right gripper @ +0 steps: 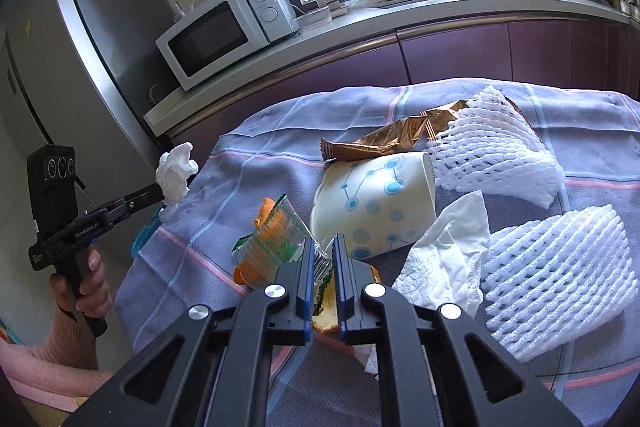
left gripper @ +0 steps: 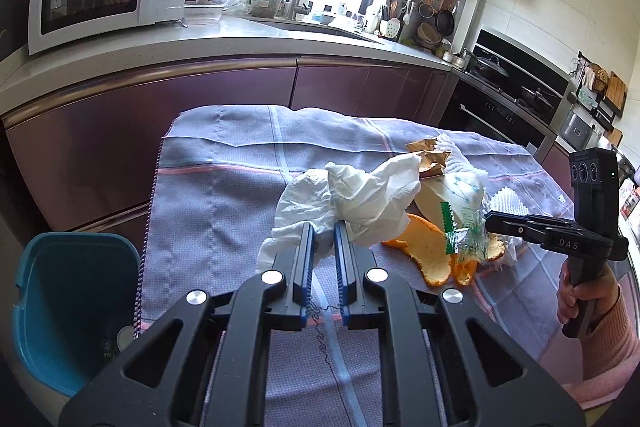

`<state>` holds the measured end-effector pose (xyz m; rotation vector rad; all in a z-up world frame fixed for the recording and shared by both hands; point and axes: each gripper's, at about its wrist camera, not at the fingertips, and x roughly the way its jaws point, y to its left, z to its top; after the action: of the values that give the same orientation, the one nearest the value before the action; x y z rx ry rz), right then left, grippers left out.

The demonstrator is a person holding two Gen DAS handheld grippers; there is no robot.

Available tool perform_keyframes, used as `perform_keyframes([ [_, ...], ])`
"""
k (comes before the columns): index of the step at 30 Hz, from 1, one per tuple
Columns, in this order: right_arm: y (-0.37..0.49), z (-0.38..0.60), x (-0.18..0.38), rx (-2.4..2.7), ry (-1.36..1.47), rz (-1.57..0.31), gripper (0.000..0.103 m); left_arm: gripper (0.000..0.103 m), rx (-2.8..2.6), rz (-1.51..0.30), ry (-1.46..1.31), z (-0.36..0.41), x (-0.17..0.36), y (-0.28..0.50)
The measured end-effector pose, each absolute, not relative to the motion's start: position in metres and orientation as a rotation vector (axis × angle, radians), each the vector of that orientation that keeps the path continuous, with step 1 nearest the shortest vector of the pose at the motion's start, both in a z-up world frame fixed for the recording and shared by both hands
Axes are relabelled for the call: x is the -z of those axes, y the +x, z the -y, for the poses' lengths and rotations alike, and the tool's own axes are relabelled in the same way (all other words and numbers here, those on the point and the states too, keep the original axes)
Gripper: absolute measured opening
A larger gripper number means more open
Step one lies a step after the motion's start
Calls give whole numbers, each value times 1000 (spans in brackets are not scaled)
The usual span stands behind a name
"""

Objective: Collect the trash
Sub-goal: 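Carry the tissue and wrapper to the teal bin and release both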

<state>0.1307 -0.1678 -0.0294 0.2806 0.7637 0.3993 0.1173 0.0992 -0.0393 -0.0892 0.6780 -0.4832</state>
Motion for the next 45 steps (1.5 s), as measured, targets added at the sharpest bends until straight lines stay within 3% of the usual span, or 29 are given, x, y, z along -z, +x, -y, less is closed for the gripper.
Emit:
perform_keyframes([
  [17, 126, 120, -28, -532, 228, -616, 5, 11, 354, -604, -88, -164, 26, 80],
  [27, 179, 23, -23, -728, 181, -674, 0, 11, 174, -633, -136, -245, 41, 69],
  [30, 182, -2, -12, -779, 155, -733, 4, 11, 137, -657, -153, -262, 53, 65],
  [34, 173, -26, 8, -814, 105, -825, 36, 11, 123, -674, -179, -279, 66, 63],
  [38, 166, -40, 33, -850, 109, -932, 37, 11, 113, -689, -197, -287, 77, 63],
  [40, 164, -44, 41, -865, 120, -967, 29, 11, 103, -701, -202, -290, 83, 65],
  [42, 163, -48, 45, -880, 129, -984, 10, 11, 91, -717, -203, -292, 89, 68],
  [45, 163, -53, 37, -890, 119, -959, 4, 11, 74, -736, -205, -296, 98, 73],
])
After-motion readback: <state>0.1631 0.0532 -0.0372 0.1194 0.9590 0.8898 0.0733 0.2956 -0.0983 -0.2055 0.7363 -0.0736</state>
